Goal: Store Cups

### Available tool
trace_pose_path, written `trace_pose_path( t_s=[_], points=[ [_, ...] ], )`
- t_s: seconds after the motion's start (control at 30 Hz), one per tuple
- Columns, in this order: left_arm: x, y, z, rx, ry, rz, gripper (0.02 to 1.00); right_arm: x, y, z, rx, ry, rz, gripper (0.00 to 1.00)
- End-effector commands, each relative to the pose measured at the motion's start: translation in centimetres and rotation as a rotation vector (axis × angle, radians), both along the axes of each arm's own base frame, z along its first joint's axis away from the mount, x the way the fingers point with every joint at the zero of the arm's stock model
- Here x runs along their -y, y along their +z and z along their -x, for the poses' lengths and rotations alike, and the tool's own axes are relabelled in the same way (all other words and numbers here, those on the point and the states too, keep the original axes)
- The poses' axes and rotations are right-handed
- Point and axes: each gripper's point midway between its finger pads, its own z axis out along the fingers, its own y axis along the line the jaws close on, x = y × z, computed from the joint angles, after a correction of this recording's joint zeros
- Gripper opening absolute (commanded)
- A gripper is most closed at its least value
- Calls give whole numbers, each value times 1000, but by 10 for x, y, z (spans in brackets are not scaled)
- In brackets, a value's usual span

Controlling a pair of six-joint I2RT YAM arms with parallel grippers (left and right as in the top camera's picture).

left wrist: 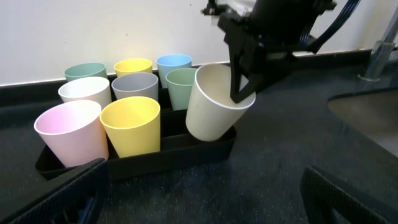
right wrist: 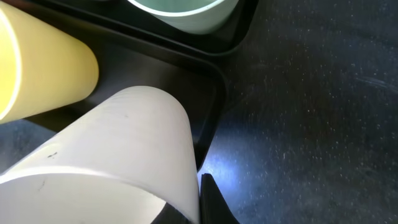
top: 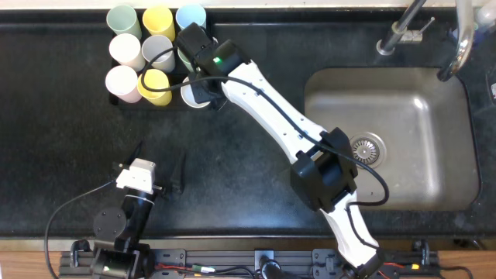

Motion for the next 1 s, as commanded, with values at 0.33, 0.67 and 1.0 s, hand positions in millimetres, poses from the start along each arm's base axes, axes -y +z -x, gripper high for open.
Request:
trace_pose_path(
  t_s=[0.33, 0.67, 1.0],
  points=[
    [0, 0, 0, 7, -5, -14, 1000, -15, -8, -11, 31, -8, -20, 152],
    [0, 0, 0, 7, -5, -14, 1000, -14, 4, -6, 37, 6, -19, 474],
    [0, 0, 0, 7, -5, -14, 1000, 51, 206, 6, 400, 108, -175, 919]
  ],
)
